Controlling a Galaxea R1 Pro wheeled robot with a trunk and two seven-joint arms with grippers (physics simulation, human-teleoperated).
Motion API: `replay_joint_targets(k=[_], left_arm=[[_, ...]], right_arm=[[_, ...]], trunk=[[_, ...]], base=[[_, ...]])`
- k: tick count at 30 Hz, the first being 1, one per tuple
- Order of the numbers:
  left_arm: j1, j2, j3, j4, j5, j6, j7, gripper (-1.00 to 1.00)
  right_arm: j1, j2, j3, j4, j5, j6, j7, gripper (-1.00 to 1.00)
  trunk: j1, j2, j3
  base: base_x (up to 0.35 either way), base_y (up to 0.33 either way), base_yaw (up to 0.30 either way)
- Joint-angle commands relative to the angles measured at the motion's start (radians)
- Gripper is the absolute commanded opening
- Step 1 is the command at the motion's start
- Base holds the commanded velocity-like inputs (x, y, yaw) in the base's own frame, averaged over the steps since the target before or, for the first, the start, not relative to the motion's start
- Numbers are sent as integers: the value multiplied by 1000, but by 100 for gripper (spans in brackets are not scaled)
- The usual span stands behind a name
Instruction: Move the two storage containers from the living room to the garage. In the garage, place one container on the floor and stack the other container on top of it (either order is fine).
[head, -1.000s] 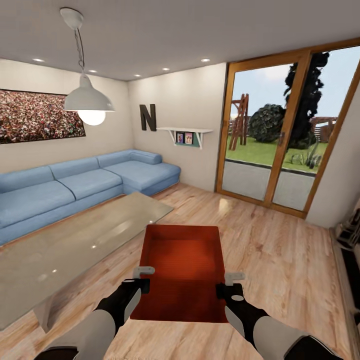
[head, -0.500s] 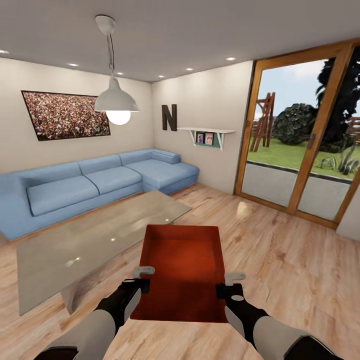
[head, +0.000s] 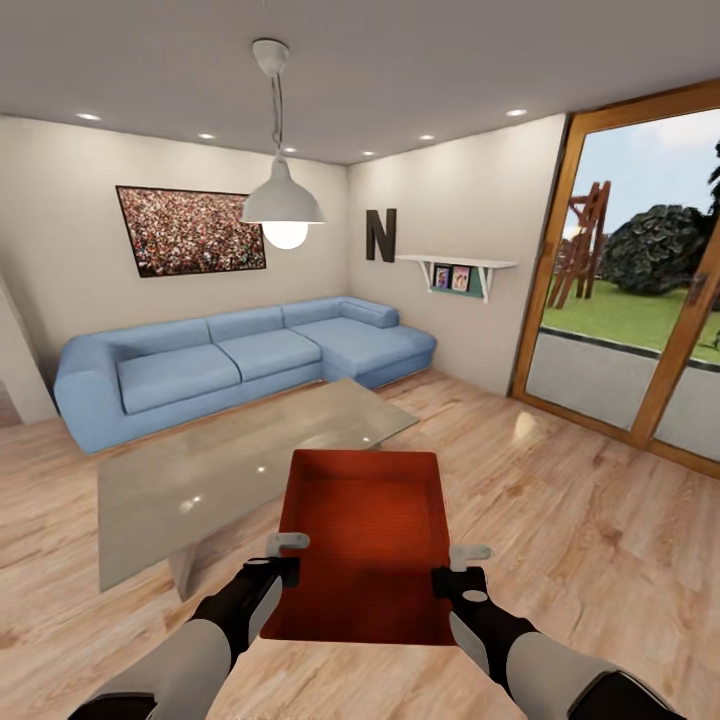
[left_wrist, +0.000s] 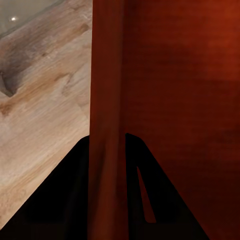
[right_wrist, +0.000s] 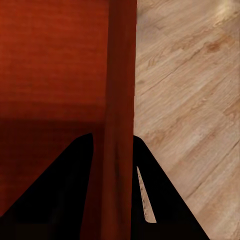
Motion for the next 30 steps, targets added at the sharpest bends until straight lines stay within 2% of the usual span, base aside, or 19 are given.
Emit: replay_joint_targets(k=[1,30], left_arm=[[0,-3,16,2,-9,7,4,-100],[0,-3,15,2,-9,7,4,-100]], right_arm=[[-1,1,3,-19,4,-14,-30,-100],[-1,1,3,-19,4,-14,-30,-100]], trunk=[[0,-2,-2],[0,-2,-2]], base=[[0,0,270],[0,0,270]])
